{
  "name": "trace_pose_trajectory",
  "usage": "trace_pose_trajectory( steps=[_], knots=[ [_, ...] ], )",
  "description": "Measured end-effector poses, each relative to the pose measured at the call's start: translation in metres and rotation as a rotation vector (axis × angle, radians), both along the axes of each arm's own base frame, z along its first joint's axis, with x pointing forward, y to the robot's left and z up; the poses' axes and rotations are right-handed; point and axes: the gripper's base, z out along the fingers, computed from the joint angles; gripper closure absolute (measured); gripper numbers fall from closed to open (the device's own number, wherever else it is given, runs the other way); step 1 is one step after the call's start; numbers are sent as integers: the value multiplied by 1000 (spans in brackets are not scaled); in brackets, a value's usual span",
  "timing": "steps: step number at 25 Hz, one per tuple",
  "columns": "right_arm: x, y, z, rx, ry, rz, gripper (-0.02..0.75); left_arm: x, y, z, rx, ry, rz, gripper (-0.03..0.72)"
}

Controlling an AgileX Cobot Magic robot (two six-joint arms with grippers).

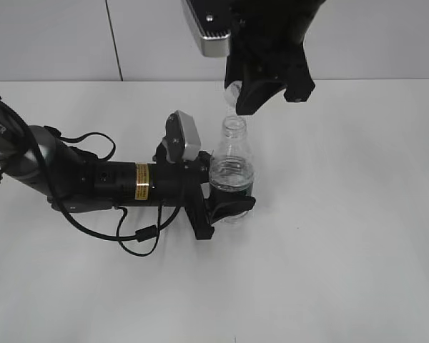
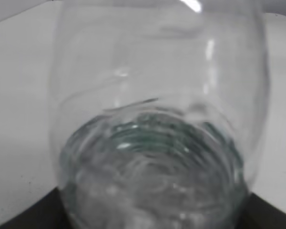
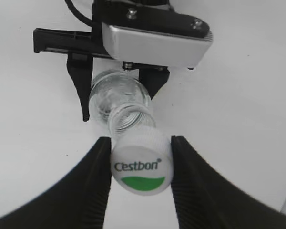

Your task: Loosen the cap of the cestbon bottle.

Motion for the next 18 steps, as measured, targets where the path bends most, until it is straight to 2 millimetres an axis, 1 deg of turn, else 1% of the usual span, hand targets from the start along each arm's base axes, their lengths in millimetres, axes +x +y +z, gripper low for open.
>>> trace_pose_trajectory(
  steps=[2, 9, 11, 15, 18],
  knots=[
    [-2, -1, 6, 11, -11, 0, 447, 0, 0, 0, 4, 0, 2, 284],
    [-4, -2, 10, 18, -12, -22, 447, 0, 0, -1, 7, 1, 3, 284],
    [-4, -4, 11, 22, 1, -85, 447, 0, 0, -1, 7, 1, 3, 284],
    [0, -9, 10, 5, 19, -273, 447, 0, 0, -1, 7, 1, 3, 284],
    [7, -18, 10, -9, 10, -343, 447, 0, 0, -1, 7, 1, 3, 284]
  ],
)
